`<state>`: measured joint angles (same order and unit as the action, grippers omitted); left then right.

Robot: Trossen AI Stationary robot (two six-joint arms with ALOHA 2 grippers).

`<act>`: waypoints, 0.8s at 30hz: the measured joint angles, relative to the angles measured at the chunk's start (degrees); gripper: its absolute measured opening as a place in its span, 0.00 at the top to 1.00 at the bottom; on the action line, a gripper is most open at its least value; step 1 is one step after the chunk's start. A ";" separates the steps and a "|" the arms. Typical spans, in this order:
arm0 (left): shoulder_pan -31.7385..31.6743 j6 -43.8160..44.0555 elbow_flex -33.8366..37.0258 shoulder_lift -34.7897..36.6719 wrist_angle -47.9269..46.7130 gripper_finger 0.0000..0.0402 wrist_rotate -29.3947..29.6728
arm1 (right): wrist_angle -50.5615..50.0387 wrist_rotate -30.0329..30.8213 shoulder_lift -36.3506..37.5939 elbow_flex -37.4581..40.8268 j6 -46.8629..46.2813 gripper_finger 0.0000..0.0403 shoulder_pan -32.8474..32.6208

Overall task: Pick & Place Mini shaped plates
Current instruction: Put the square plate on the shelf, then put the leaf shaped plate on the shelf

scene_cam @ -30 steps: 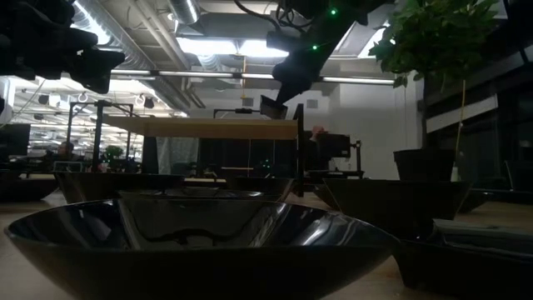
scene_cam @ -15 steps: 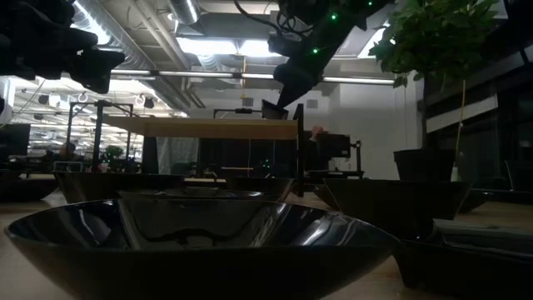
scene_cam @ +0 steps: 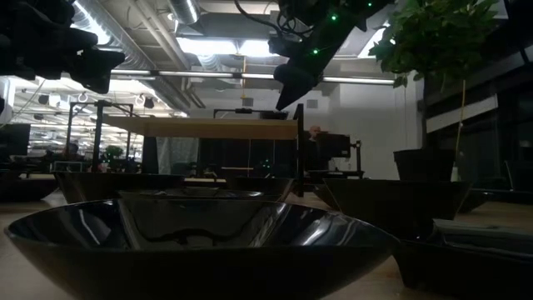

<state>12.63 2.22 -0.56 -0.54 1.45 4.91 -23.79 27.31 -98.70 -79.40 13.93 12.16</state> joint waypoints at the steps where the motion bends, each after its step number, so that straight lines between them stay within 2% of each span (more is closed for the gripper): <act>1: 0.02 0.01 -0.01 0.00 0.00 0.48 0.00 | 0.08 0.00 0.00 0.00 0.00 0.87 0.00; 8: -0.01 0.00 0.00 0.00 0.00 0.48 0.00 | 1.01 -0.39 0.00 0.02 -2.62 0.69 -0.29; 11: -0.01 0.00 -0.02 0.00 0.00 0.48 0.00 | 1.84 -1.97 0.00 0.02 0.16 0.64 -1.90; 19: 0.00 0.02 0.00 0.00 0.00 0.48 0.00 | 4.63 1.43 0.02 0.02 5.07 0.62 -8.40; 24: 0.00 0.00 -0.01 0.00 0.00 0.48 0.00 | 2.08 -2.21 0.02 0.02 3.65 0.62 -12.51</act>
<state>12.63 2.22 -0.57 -0.54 1.45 4.91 -21.72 25.11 -98.67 -79.37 17.58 -0.34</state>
